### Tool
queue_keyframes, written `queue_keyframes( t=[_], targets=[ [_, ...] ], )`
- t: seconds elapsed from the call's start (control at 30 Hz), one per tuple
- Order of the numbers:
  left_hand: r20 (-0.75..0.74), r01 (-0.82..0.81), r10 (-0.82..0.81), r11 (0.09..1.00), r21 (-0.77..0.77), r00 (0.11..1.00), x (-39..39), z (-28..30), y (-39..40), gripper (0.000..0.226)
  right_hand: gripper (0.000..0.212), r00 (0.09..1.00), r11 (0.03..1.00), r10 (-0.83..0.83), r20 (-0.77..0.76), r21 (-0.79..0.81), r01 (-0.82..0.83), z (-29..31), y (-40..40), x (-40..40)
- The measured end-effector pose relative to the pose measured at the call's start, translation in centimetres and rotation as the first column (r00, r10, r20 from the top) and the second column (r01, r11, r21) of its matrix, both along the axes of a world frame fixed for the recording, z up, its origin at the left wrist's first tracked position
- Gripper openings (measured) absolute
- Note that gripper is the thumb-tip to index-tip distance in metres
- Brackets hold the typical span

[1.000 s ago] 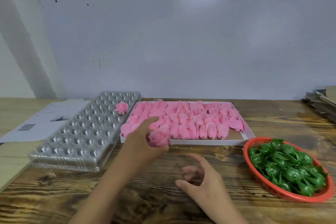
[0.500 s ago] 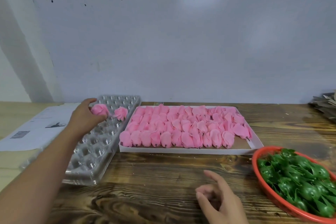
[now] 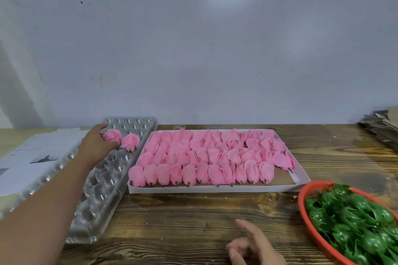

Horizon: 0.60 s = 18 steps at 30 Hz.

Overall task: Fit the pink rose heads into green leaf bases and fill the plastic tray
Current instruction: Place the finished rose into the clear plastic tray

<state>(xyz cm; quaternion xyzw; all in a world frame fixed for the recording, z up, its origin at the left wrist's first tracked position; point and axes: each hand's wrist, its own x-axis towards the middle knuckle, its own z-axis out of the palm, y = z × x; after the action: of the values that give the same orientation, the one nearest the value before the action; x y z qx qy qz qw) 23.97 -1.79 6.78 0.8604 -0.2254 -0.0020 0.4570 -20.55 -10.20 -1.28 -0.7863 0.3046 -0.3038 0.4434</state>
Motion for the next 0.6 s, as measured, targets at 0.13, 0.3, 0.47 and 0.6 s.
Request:
queue_keyframes(
  t=[0.13,0.3,0.47,0.6],
  targets=[
    [0.018,0.006,-0.006,1.000,0.012,1.000,0.3,-0.4,-0.8,0.074,0.088,0.999,1.000,-0.007,0.049,0.007,0.007,0.3,-0.1,0.2],
    [0.039,0.020,-0.022,0.998,0.057,0.999,0.8,-0.8,-1.4,0.075,0.067,0.992,1.000,-0.010,0.123,0.001,0.010,0.1,0.0,0.4],
    [0.072,-0.008,0.002,0.997,0.079,0.997,1.0,-1.6,-1.4,0.069,0.090,0.993,1.000,0.017,0.113,-0.011,-0.016,-0.5,-0.3,0.3],
    [0.069,-0.010,0.003,0.994,0.111,0.998,1.3,-1.8,-1.4,0.067,0.097,0.993,1.000,0.008,0.117,0.023,-0.010,-0.5,-0.2,0.2]
  ],
)
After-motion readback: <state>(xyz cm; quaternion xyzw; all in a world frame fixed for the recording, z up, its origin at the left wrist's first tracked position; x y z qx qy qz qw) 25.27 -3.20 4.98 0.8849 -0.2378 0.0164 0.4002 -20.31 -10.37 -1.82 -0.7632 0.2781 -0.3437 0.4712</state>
